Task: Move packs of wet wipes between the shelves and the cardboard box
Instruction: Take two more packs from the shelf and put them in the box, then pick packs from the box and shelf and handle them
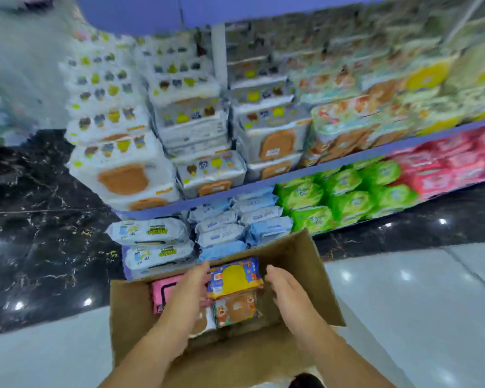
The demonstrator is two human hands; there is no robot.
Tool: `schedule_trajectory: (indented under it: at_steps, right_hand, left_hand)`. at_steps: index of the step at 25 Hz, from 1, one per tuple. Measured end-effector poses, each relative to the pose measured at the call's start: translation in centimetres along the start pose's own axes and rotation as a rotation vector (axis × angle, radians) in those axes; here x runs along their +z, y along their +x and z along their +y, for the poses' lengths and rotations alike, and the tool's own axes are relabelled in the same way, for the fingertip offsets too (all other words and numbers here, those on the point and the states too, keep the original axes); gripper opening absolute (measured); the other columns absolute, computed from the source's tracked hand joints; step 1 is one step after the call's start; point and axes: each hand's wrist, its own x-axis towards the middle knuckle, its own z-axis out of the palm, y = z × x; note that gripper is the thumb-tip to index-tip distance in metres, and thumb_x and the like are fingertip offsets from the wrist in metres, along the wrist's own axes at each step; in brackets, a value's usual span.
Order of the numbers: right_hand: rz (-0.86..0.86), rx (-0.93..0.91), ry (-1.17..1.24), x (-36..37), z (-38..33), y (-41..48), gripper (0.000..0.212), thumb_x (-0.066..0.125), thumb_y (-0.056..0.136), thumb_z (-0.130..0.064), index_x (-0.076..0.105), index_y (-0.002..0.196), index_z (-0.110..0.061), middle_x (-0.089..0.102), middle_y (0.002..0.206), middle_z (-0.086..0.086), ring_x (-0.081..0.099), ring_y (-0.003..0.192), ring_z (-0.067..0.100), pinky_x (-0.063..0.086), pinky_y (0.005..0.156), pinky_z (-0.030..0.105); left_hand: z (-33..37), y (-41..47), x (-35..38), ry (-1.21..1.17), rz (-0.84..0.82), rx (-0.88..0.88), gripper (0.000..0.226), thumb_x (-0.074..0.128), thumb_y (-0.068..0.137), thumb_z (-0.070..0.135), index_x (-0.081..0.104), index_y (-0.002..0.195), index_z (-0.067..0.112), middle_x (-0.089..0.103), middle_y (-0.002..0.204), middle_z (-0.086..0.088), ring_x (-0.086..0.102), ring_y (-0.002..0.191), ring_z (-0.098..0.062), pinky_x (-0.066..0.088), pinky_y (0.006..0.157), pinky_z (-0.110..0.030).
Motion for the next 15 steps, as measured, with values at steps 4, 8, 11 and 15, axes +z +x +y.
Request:
schedule_trajectory:
  at_steps: [4,8,11,15]
  right_hand:
    - [0.136,-0.155,0.021,-3.3,-7.7,-9.9,0.019,0.046,0.104,-0.04,0.061,0.113,-0.032,0.063,0.122,-0.008,0.056,0.123,0.016,0.042,0.108,0.033]
    - [0.259,-0.31,0.115,-6.2,-14.7,-19.7,0.043,0.045,0.104,-0.044,0.054,0.139,-0.021,0.054,0.142,-0.003,0.049,0.134,0.018,0.036,0.117,0.043]
    - [0.29,-0.431,0.135,-9.2,-19.6,-25.0,0.049,0.044,0.102,-0.052,0.049,0.142,-0.026,0.048,0.15,-0.006,0.046,0.137,0.016,0.036,0.118,0.046]
    - [0.333,-0.607,0.126,-15.4,-26.9,-30.7,0.061,0.049,0.093,-0.066,0.051,0.143,-0.031,0.05,0.147,-0.009,0.047,0.136,0.016,0.039,0.115,0.05]
  left_hand:
    - [8.2,-10.2,1.4,0.102,-0.099,0.248,0.046,0.047,0.098,0.059,0.054,0.132,0.029,0.058,0.138,0.006,0.051,0.131,-0.02,0.037,0.111,-0.045]
    - [16.2,-20.4,3.5,0.199,-0.246,0.457,0.046,0.043,0.102,0.054,0.052,0.14,0.029,0.05,0.149,0.006,0.045,0.139,-0.019,0.035,0.107,-0.043]
    - [22.3,-26.7,5.5,0.242,-0.309,0.658,0.048,0.044,0.102,0.055,0.049,0.144,0.032,0.047,0.151,0.01,0.044,0.139,-0.017,0.036,0.106,-0.04]
    - [30.2,-34.3,9.4,0.24,-0.32,0.906,0.015,0.048,0.102,0.052,0.056,0.112,0.046,0.055,0.133,0.016,0.05,0.13,-0.015,0.038,0.111,-0.043]
